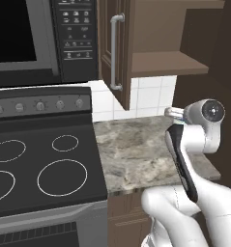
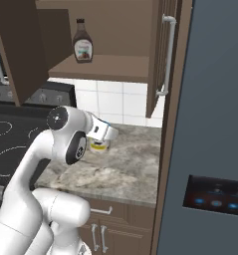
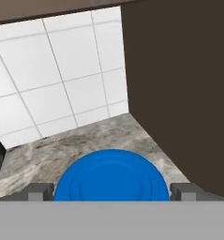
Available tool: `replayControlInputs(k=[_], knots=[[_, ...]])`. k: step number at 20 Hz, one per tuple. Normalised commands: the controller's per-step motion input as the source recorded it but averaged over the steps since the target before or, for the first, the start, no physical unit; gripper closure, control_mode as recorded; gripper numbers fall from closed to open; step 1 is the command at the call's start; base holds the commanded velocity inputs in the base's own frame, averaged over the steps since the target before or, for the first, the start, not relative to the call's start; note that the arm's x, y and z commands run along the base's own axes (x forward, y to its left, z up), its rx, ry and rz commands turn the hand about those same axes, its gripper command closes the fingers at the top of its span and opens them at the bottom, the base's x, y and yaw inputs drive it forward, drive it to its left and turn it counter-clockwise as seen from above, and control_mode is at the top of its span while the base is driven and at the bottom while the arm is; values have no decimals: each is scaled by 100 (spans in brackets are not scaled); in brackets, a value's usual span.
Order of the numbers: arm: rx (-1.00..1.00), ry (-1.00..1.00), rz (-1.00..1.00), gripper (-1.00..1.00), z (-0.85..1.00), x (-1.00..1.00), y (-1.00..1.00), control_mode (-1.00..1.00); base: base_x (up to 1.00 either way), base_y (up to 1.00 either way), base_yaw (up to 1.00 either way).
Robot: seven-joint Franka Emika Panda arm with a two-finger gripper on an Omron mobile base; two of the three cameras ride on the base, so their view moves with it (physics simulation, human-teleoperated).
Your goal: Take 2 condiments from the cabinet and move them on the counter near the stove.Make sure the condiments are lined up with each other, next to each other.
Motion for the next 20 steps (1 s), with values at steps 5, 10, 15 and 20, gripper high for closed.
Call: replayControlInputs(k=[5,10,15,20], knots=[[2,4,0,100,-43,98,0,-100,0,0,0],[2,3,0,100,-35,99,0,-100,0,0,0],[0,6,0,100,-36,95,0,-100,0,0,0],[0,4,0,100,-35,71,0,-100,0,0,0]])
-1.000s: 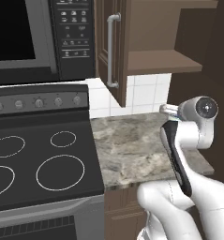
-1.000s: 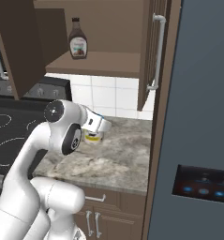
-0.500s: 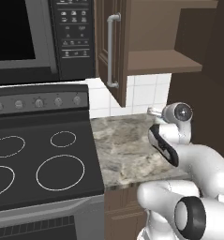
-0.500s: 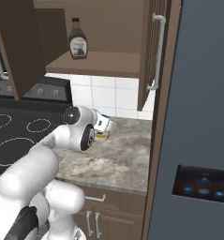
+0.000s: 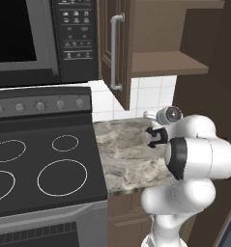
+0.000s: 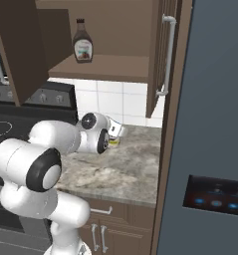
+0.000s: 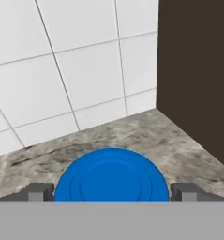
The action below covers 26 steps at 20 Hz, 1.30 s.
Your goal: Take 2 condiments from the cabinet and move them on the counter near the stove.Make sure the condiments are lined up with each other, next to each other.
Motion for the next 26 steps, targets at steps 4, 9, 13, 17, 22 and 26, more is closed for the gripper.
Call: replayControlInputs(k=[4,9,13,17,22,26], knots=[[0,0,0,100,-43,63,-4,-100,0,0,0],[0,0,0,100,-43,56,-2,-100,0,0,0],[0,0,0,100,-38,47,-1,-100,0,0,0],[0,0,0,100,-25,54,0,-100,0,0,0],[0,1,0,100,-15,58,0,-100,0,0,0],[0,2,0,100,-35,28,0,-100,0,0,0]])
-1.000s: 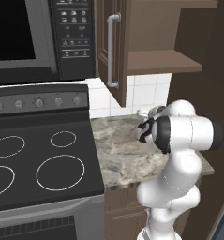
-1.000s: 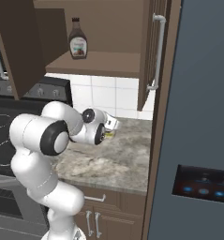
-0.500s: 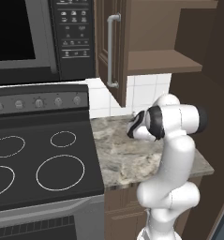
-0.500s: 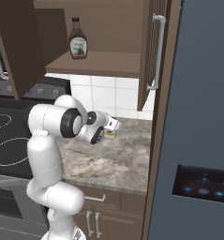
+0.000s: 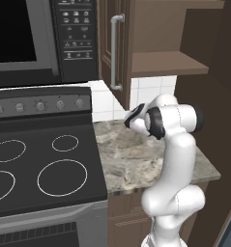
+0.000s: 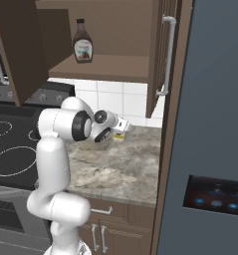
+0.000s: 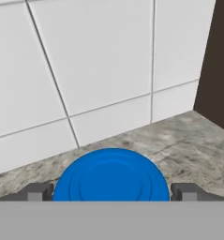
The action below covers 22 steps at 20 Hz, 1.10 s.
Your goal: Take 2 condiments from the cabinet and move them on the counter near the stove.Make sure the condiments are lined up with each other, next to each other.
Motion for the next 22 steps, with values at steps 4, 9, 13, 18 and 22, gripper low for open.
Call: replayControlInputs(k=[4,9,13,18,22], knots=[[0,0,0,-100,-51,0,0,-100,0,0,0],[0,0,0,-100,-34,-3,0,-100,0,0,0],[0,0,0,-100,-1,-36,1,-100,0,0,0],[0,-2,0,-100,1,-65,9,-100,0,0,0],[0,-2,0,-100,22,-44,19,-100,0,0,0]])
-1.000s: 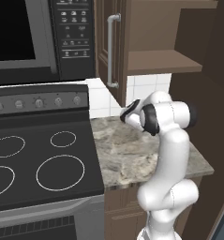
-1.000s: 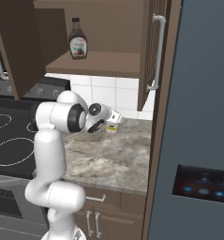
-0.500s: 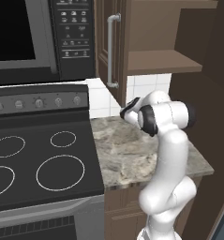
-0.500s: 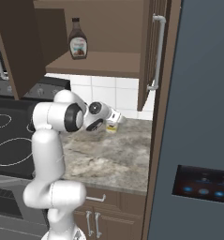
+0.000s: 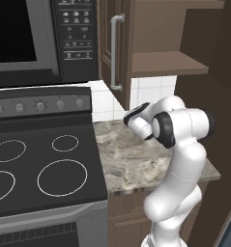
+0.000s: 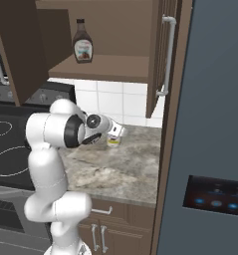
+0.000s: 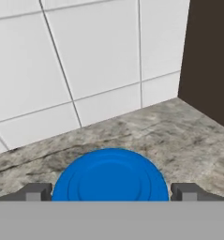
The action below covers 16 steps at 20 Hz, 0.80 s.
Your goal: Take 2 condiments from the cabinet and move them on the counter near the stove.Make sure the condiments are lined up with each other, next to each other.
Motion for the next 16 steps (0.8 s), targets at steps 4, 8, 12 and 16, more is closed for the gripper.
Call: replayControlInputs(k=[4,8,12,16], knots=[[0,0,0,-100,24,-21,18,-100,0,0,0],[0,1,0,-100,-3,-24,16,-100,0,0,0],[0,8,0,-100,-41,-48,19,-100,0,0,0],[0,10,0,-100,-82,-53,18,-100,0,0,0]])
